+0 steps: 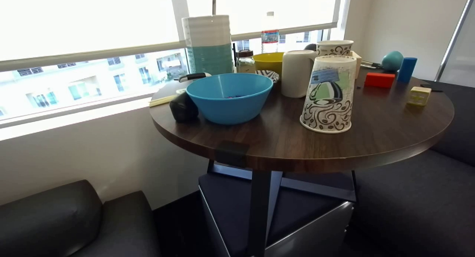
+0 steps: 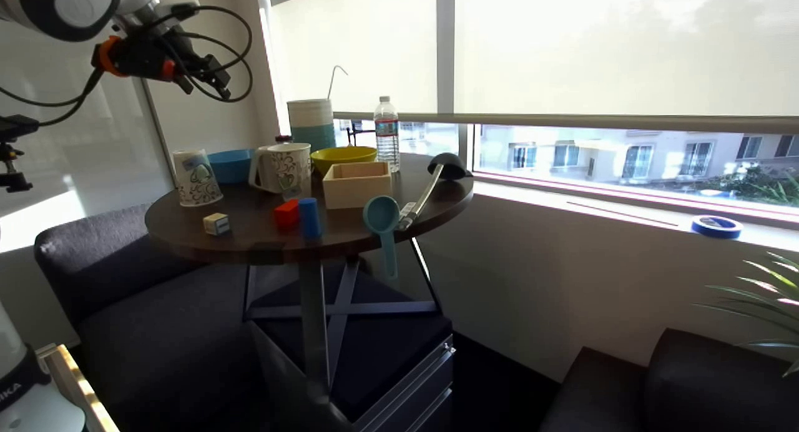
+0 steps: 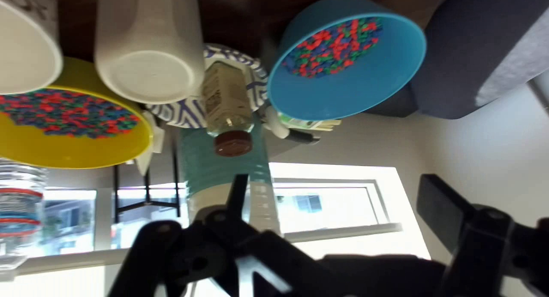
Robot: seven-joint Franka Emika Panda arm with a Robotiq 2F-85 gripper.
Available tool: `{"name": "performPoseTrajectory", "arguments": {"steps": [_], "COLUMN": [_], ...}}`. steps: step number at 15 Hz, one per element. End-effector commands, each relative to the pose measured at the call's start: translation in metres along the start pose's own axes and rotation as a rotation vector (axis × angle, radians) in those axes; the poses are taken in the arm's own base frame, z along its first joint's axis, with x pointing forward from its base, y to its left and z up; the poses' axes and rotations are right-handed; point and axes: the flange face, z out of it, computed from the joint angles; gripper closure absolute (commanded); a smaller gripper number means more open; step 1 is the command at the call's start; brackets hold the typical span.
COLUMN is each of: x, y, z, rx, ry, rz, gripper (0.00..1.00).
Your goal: Put the paper cup lying on the table upside down and pick up the other paper cup and put it on top of the paper cup
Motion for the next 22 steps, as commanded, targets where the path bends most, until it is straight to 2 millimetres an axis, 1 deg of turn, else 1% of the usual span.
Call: {"name": "performPoseTrajectory", "arguments": {"steps": [1, 4, 9, 13, 14, 17, 20, 22], "x": [0.013, 0.007, -0.013, -0.029, -0.031, -0.025, -0.014, -0.012], "y": [0.021, 0.044, 0.076, 0.097, 0.101, 0.109, 0.117, 0.126], "z": [-0.017, -0.017, -0.008, 0.004, 0.010, 0.022, 0.030, 0.036], "rx": [-0.164, -0.305, -0.498, -0.598, -0.584, -0.558, -0.562, -0.563], "ry": [-0.005, -0.053, -0.188, -0.296, -0.301, -0.267, -0.233, -0.226], "rz": [0.122, 0.206, 0.365, 0.524, 0.556, 0.581, 0.572, 0.588], "gripper": [0.00, 0.00, 0.00, 0.00, 0.00, 0.00, 0.00, 0.00]}}
